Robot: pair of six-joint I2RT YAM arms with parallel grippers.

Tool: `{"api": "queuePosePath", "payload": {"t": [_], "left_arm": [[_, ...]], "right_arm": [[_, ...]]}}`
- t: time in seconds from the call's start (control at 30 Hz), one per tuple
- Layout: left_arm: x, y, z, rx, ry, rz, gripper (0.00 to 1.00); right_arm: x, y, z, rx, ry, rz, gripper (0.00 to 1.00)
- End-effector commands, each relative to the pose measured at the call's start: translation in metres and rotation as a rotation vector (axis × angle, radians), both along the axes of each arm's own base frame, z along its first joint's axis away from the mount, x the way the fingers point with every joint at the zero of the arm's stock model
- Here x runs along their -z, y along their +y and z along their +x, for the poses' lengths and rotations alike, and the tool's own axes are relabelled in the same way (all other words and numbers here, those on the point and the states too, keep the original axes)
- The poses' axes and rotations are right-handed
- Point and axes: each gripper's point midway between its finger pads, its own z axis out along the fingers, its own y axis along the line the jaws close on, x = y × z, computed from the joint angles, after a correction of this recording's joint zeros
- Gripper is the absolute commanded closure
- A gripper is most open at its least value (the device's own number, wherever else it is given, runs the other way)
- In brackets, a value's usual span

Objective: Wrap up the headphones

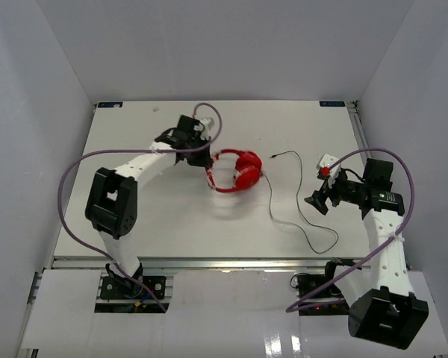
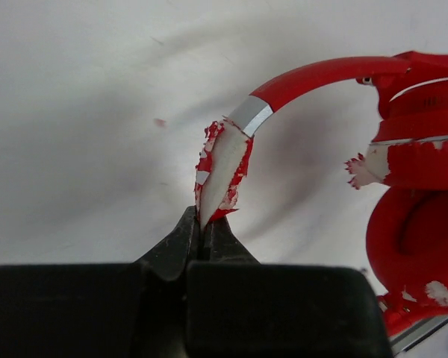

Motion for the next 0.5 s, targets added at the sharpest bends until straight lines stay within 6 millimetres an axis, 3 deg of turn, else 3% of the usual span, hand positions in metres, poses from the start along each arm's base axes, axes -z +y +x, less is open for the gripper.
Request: {"api": "queuePosePath", "payload": {"t": [0.0,0.1,0.17,0.23,0.3,0.47], "left_arm": [[-0.126,0.032,0.016,-0.143,-0.080,-0.337,1.00],[-0.137,0.041,0.011,-0.149,-0.069,-0.365,1.00],[-0.145,0.042,0.006,-0.139,-0.066,-0.393,1.00],[-0.155,0.040,-0.001,-0.118,-0.067,-0.421,1.00],[-0.167,0.037,-0.007,-0.098,-0.065,-0.454,1.00],[-0.200,0.031,-0.023,-0.060,-0.071,-0.530,1.00]], "right_arm": [[-0.068,0.020,0.057,0.130,-0.172,0.090,0.10],[-0.096,0.067,0.048,-0.090,-0.115,0.230,0.10],[-0.098,0.097,0.049,-0.207,-0.056,0.278,0.10],[-0.101,0.114,0.061,-0.222,-0.076,0.270,0.10],[-0.102,0.143,0.069,-0.262,-0.099,0.253,0.10],[-0.110,0.176,0.103,-0.252,-0.015,0.333,0.10]]}}
